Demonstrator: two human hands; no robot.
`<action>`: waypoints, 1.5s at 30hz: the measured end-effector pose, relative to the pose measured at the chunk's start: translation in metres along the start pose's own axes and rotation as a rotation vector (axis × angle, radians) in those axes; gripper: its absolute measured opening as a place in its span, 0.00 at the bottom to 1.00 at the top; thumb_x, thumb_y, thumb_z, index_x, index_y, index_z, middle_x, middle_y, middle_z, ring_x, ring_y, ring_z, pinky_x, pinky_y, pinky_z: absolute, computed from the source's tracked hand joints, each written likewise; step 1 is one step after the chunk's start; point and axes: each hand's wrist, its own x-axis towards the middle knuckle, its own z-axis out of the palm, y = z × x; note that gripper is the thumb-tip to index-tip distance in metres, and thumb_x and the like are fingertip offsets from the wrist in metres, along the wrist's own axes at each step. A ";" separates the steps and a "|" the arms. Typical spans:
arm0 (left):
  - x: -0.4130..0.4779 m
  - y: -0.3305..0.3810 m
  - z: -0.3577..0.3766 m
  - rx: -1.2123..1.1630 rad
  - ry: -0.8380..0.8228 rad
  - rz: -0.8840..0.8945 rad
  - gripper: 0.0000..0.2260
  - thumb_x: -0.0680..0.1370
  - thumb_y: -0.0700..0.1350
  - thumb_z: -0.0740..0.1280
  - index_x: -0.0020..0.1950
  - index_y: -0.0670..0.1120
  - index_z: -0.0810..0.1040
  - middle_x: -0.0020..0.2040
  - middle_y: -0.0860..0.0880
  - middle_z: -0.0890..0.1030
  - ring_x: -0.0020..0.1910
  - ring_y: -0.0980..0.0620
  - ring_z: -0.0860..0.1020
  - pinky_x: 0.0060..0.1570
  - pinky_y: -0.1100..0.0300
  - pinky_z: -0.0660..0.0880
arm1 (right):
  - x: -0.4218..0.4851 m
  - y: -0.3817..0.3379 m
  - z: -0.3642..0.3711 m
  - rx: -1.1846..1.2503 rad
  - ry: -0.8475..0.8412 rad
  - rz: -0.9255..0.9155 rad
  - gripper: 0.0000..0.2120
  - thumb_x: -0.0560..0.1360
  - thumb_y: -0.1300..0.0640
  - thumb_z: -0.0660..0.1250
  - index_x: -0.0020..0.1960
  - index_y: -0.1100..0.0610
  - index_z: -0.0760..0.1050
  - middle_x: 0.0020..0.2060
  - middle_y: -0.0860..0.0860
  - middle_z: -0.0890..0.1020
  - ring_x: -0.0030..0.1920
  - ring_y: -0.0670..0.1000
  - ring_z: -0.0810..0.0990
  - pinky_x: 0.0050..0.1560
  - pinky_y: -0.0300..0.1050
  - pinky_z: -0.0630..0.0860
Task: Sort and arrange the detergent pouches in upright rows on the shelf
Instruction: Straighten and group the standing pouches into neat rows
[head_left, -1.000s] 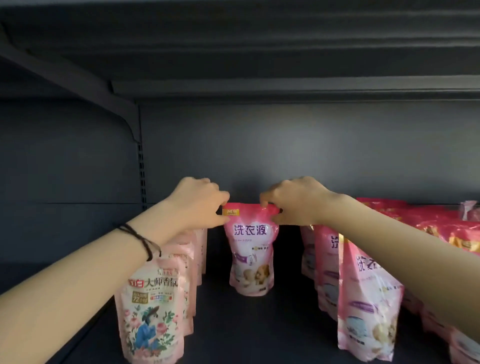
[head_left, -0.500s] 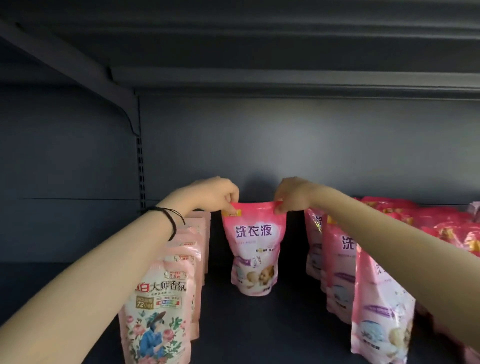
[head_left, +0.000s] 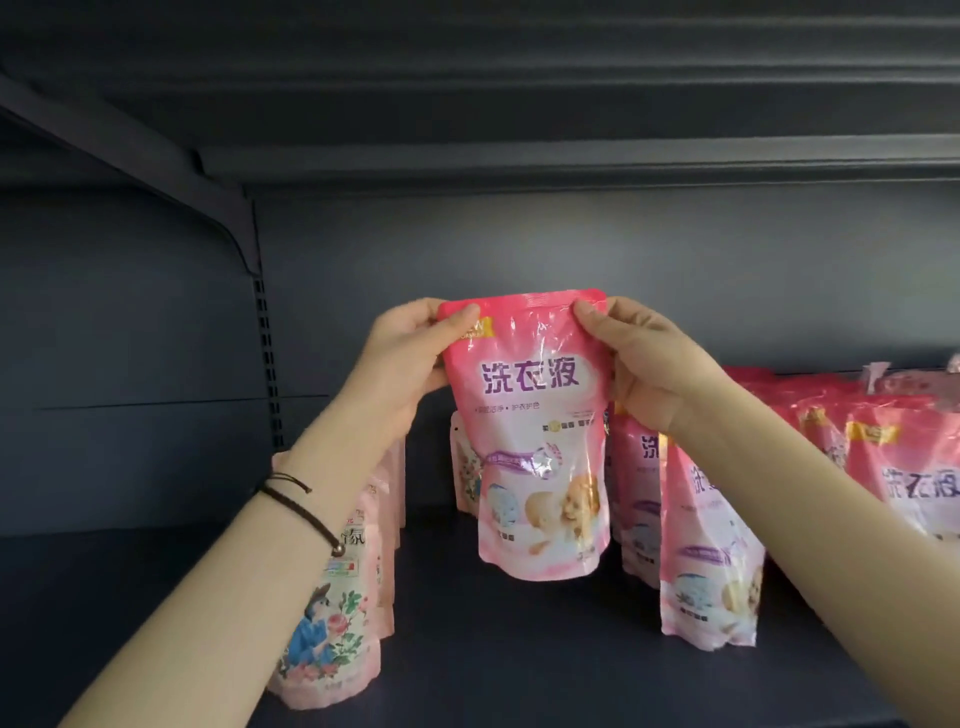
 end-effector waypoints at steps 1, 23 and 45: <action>-0.007 -0.001 0.006 -0.020 0.015 0.010 0.03 0.77 0.43 0.69 0.44 0.45 0.81 0.40 0.49 0.84 0.38 0.54 0.82 0.36 0.60 0.79 | -0.008 0.000 -0.003 0.009 0.028 -0.039 0.10 0.78 0.58 0.64 0.38 0.55 0.73 0.35 0.52 0.80 0.32 0.49 0.79 0.28 0.40 0.78; -0.093 -0.072 0.211 -0.217 0.325 0.020 0.09 0.75 0.53 0.70 0.36 0.52 0.79 0.37 0.52 0.81 0.41 0.51 0.80 0.43 0.55 0.77 | -0.102 0.027 -0.158 -0.035 0.201 -0.249 0.09 0.78 0.55 0.66 0.39 0.52 0.75 0.36 0.51 0.81 0.37 0.50 0.79 0.41 0.47 0.80; -0.149 -0.125 0.251 0.080 0.401 -0.142 0.24 0.74 0.66 0.52 0.68 0.62 0.66 0.66 0.51 0.75 0.64 0.51 0.75 0.62 0.44 0.74 | -0.150 0.115 -0.151 -0.430 0.359 -0.149 0.29 0.76 0.50 0.66 0.73 0.53 0.60 0.67 0.52 0.70 0.68 0.53 0.68 0.69 0.58 0.66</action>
